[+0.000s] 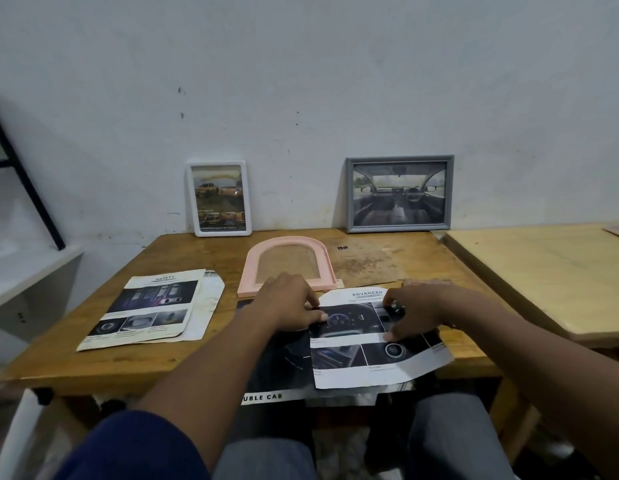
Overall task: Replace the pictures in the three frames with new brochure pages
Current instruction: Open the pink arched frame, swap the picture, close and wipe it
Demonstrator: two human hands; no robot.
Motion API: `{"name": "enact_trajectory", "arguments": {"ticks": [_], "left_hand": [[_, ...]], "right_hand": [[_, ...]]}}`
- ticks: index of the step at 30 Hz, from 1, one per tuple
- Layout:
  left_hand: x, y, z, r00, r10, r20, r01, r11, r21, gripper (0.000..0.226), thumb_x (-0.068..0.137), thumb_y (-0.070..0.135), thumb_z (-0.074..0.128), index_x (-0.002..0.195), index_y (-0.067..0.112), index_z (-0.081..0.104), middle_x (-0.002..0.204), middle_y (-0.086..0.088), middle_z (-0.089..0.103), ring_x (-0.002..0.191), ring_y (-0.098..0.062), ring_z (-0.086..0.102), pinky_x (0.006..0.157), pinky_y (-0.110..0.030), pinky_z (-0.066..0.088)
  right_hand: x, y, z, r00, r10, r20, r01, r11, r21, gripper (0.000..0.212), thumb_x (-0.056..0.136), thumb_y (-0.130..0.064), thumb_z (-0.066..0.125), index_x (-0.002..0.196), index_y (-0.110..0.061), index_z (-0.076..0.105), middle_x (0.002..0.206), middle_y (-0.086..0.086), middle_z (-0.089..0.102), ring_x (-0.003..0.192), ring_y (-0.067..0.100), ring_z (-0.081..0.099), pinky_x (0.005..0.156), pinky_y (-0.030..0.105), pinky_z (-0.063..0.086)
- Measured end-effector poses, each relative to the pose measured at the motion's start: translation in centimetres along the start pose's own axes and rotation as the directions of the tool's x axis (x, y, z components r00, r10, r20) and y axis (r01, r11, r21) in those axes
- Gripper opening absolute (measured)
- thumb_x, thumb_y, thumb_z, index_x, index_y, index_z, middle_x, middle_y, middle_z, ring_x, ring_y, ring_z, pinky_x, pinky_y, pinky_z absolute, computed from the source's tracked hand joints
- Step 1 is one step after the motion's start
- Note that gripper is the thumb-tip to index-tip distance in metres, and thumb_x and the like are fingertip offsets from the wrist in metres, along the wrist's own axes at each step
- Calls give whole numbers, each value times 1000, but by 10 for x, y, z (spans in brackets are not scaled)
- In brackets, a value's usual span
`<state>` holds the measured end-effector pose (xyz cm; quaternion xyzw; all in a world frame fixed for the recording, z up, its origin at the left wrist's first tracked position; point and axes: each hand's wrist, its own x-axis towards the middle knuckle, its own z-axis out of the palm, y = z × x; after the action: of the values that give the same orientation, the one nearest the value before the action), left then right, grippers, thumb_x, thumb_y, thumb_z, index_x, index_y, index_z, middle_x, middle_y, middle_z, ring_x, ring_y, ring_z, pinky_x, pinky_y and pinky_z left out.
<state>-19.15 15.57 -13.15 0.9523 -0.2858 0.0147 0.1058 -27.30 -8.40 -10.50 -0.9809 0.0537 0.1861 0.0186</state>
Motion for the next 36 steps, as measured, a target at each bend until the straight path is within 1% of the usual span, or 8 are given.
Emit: {"name": "enact_trajectory", "arguments": {"ticks": [7,9,13,15,20,23,28,36], "left_hand": [[3,-8,-3,999,-8,-45,6,999,-47,39,83,57,71,107,28,81,109,5,72,93,-15,61,83,-38,55],[8,-17,-9,996,-55,-77,46,993,-113,35,85,53,69,106,27,81,109,9,72,91,-12,62,83,-36,56],[21,-45,-25,971,-172,-168,152,980,-128,37,88,48,69,116,25,76,120,5,69,104,-17,62,93,-43,55],[28,-64,-28,947,-269,-177,243,957,-156,42,89,49,69,124,25,71,128,1,65,112,-21,61,96,-43,53],[41,-103,-20,910,-392,-138,371,916,-155,52,92,52,64,136,24,61,138,-2,60,123,-24,56,99,-41,50],[47,-115,-10,908,-402,-119,381,909,-167,52,92,52,63,136,24,62,139,-2,59,124,-24,55,101,-40,49],[53,-127,1,915,-353,-195,340,935,-97,45,93,51,60,130,25,67,136,-1,59,123,-22,52,102,-38,45],[40,-148,-8,901,-366,-231,317,921,-225,44,97,52,54,129,24,65,132,-2,62,116,-21,58,98,-42,50]], "right_hand": [[-3,-16,-25,999,22,-44,-27,993,-119,77,81,-67,64,141,-23,48,133,4,60,109,23,60,89,36,53],[3,-22,-42,992,-33,-125,29,999,-37,65,88,-60,61,138,-19,53,133,5,60,111,23,57,89,34,50],[30,-39,-73,962,-69,-265,125,971,201,44,94,-42,63,128,-15,60,118,2,60,94,18,56,59,23,44],[51,-48,-78,948,-51,-315,146,946,288,35,95,-36,64,122,-14,63,107,-1,59,83,14,57,56,23,44],[112,-72,-64,936,-2,-352,155,900,407,20,92,-29,68,106,-15,71,102,1,69,82,14,63,73,29,55],[142,-84,-52,940,31,-341,126,894,430,25,91,-28,69,111,-14,71,102,1,70,77,14,65,67,29,57],[170,-92,-40,947,62,-316,82,903,423,42,88,-29,72,126,-14,64,121,7,63,90,24,68,79,37,61],[171,-131,-57,855,23,-517,84,980,182,38,89,-40,64,122,-22,62,121,6,56,108,28,53,90,44,52]]}}
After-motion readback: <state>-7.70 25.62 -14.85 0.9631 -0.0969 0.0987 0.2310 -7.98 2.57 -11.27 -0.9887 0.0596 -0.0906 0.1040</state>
